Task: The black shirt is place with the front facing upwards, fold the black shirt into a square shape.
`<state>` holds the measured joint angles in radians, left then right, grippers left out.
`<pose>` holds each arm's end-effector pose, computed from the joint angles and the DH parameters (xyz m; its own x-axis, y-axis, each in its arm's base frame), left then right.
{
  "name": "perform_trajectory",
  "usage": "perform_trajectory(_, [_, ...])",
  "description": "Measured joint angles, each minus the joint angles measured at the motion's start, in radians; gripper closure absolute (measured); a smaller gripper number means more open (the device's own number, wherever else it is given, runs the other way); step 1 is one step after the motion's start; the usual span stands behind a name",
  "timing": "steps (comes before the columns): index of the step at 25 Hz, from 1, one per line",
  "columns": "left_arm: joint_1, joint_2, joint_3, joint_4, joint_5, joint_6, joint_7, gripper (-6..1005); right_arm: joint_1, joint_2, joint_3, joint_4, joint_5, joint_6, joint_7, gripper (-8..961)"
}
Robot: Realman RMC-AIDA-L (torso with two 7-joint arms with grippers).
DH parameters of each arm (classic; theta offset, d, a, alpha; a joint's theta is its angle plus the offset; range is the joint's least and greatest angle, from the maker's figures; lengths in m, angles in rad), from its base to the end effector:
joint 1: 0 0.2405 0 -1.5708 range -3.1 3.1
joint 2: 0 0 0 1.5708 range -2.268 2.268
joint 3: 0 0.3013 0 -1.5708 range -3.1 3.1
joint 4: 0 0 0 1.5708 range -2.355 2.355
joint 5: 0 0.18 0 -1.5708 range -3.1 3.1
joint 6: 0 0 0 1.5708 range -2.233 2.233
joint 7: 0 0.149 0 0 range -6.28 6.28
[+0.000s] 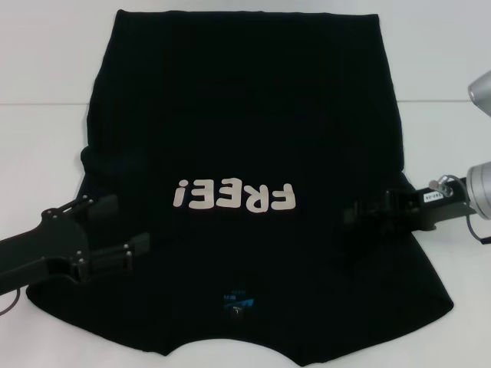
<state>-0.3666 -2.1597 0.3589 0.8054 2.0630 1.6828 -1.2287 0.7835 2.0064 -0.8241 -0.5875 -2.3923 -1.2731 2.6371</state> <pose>-0.3183 0.2792 -0.0019 0.7425 0.2588 0.6178 0.5397 -0.7774 -0.3230 0.2707 0.4013 -0.0313 0.1435 -0.9552 -0.2587 -0.9861 -0.1160 -0.1186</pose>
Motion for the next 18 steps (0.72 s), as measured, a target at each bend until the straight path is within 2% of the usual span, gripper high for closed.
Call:
perform_trajectory(12, [0.000,0.000,-0.005,-0.004,-0.001,-0.002,0.003,54,0.066,0.032,-0.005,-0.001,0.040,0.061,-0.046,268])
perform_trajectory(18, [-0.002,0.000,-0.011,-0.005,-0.001,-0.003,0.005,55,0.104,0.059,-0.020,0.004,0.045,0.072,-0.122,268])
